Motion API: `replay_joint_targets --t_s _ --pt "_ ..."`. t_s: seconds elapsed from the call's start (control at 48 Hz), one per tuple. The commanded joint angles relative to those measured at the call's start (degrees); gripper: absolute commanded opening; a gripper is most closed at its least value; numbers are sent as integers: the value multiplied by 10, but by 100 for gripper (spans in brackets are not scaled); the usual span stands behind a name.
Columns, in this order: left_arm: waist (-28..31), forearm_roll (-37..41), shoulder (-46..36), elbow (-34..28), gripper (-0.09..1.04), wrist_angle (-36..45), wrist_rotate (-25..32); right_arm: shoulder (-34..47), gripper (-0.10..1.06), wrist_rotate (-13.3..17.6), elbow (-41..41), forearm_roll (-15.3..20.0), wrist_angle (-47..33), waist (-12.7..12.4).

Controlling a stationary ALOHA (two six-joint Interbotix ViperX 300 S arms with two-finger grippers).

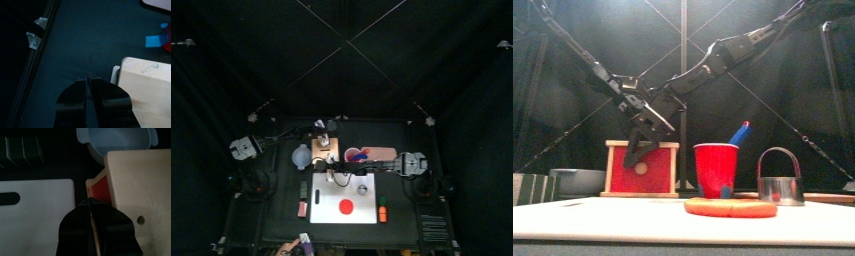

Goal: Get the cutter from the drawer then cut the dough then place the extra dough in the bowl
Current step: Cut the dough

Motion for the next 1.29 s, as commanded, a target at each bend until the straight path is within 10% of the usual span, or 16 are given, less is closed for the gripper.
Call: replay_joint_targets --t_s 0.021,0.458,0.979,1.292 --pt "-3 -4 -35 8 51 -52 0 -33 48 1 -12 9 8 30" --pt "-60 -30 -146 117 51 -188 0 -142 48 2 69 91 38 83" --pt "-310 -118 -264 330 52 -533 0 -313 48 2 243 166 163 79" --pt "-405 -169 -258 350 61 -570 0 -319 69 2 250 169 221 81"
